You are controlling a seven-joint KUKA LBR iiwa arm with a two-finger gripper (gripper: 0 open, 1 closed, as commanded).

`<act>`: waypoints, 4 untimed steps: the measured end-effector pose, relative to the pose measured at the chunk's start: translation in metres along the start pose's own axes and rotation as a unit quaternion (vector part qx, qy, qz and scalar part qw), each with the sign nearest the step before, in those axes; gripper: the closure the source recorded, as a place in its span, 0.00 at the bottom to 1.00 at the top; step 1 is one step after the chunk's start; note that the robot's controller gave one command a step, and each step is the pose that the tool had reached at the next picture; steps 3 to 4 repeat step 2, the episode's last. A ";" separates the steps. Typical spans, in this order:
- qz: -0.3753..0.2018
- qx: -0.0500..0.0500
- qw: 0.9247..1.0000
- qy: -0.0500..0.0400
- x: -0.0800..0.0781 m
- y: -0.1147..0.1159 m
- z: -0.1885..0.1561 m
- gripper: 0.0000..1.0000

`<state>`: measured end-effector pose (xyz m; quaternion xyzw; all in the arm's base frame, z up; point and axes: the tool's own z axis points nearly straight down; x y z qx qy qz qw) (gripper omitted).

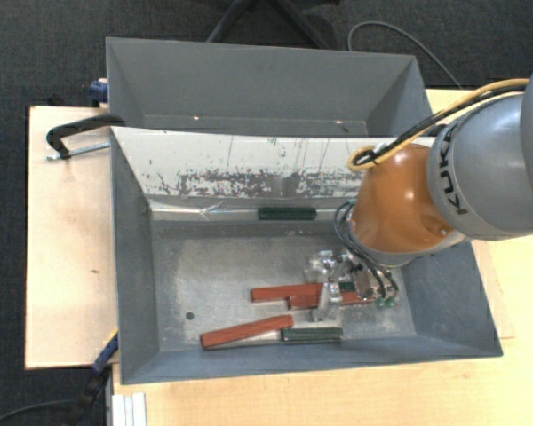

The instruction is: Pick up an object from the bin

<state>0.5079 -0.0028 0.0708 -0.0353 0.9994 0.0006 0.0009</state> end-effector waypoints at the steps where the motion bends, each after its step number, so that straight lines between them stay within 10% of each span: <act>1: -0.005 0.000 1.000 -0.006 -0.006 0.025 -0.122 1.00; 2: -0.062 0.002 0.998 -0.004 -0.030 -0.019 -0.160 1.00; 4: -0.062 0.002 0.998 -0.004 -0.030 -0.019 -0.160 1.00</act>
Offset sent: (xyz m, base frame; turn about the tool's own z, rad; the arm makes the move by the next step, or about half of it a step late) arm 0.0013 0.0233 0.1166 -0.0083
